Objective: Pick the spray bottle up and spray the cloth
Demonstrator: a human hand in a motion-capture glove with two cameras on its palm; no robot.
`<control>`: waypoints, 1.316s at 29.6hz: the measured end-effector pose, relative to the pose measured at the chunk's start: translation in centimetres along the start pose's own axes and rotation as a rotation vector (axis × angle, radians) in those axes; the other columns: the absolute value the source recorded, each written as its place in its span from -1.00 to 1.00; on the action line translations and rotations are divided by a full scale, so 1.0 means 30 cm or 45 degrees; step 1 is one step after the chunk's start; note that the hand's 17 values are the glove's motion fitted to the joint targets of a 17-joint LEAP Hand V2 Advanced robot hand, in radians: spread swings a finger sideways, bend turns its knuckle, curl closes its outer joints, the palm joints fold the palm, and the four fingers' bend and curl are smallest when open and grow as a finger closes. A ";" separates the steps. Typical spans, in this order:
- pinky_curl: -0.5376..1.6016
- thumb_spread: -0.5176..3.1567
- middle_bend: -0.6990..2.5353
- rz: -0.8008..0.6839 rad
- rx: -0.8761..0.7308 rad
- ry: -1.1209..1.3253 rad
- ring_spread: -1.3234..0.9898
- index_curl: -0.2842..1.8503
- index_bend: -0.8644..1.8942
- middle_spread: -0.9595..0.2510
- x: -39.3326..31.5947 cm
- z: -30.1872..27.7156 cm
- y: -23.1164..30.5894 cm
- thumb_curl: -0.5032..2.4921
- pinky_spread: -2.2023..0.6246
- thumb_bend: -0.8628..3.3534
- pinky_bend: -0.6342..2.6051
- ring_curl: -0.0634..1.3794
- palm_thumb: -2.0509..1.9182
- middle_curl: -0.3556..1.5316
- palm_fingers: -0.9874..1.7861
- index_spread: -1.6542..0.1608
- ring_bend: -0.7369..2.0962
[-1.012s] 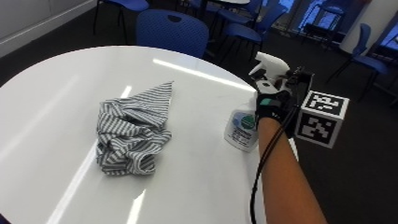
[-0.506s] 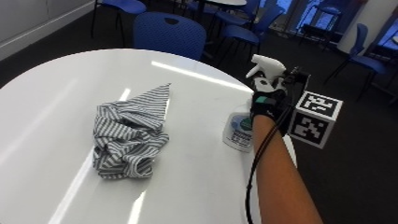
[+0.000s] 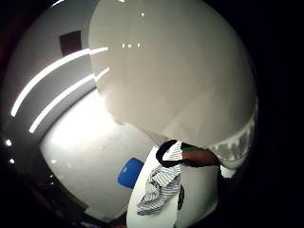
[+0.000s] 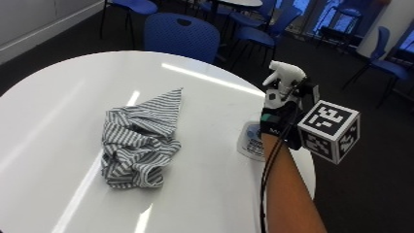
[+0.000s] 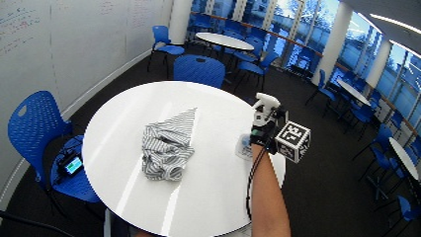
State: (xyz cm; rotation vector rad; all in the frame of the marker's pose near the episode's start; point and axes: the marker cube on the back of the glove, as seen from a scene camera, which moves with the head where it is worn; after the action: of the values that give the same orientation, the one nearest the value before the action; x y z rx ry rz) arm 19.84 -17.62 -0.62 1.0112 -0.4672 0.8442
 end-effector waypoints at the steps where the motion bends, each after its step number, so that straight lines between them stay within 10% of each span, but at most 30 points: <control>1: -0.14 -0.25 -0.26 -0.010 0.011 0.011 -0.07 -0.38 -0.29 0.17 0.001 -0.002 -0.001 -0.30 0.35 -0.61 -0.28 -0.26 0.47 -0.08 0.69 0.50 -0.03; 22: -0.12 -0.15 -0.20 -0.131 -0.020 0.060 -0.07 -0.37 -0.26 0.16 0.079 -0.013 0.025 -0.30 0.31 -0.60 -0.23 -0.23 0.44 -0.03 0.69 0.49 0.07; 39: -0.12 -0.12 -0.18 -1.238 -0.221 0.480 -0.06 -0.33 -0.25 0.18 -0.373 0.015 0.151 -0.30 0.31 -0.60 -0.25 -0.25 0.43 -0.02 0.70 0.49 0.09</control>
State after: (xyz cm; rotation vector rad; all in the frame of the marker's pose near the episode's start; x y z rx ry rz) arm 9.47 -21.23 -5.66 0.7575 0.2786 0.0955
